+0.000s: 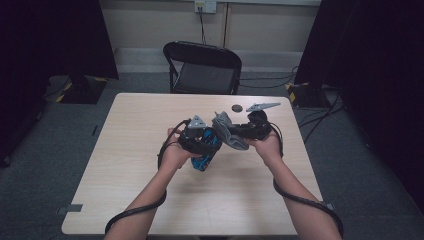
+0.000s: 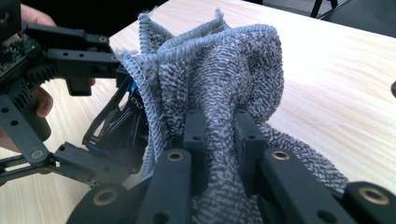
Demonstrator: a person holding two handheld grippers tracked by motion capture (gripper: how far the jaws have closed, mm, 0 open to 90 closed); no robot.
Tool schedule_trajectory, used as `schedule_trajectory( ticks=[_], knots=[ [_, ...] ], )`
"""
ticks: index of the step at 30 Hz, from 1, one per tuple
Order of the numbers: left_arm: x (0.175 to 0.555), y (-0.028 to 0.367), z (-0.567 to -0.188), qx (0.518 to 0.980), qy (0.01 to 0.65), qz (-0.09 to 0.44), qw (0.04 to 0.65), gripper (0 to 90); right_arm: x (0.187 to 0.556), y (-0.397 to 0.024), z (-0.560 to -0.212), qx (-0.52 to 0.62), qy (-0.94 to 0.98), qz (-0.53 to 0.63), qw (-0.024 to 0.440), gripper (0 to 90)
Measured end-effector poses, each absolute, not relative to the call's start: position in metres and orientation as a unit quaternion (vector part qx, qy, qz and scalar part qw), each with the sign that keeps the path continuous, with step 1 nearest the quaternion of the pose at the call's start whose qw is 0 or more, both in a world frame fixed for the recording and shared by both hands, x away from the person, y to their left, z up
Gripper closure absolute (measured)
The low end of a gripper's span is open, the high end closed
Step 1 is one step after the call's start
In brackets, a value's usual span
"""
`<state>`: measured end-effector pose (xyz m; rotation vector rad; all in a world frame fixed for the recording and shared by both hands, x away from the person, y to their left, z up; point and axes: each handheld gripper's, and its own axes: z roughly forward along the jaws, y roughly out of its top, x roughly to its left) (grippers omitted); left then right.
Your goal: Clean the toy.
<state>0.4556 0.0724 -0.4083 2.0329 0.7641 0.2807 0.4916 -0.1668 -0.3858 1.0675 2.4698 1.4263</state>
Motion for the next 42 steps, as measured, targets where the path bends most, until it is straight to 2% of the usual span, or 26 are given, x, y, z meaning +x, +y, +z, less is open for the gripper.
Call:
schedule_trajectory(
  ticks=[42],
  knots=[
    [0.46, 0.069, -0.393, 0.826, 0.301, 0.122, 0.46, 25.2, 0.481, -0.146, -0.422, 0.352, 0.802, 0.482, 0.002, 79.1]
  ],
)
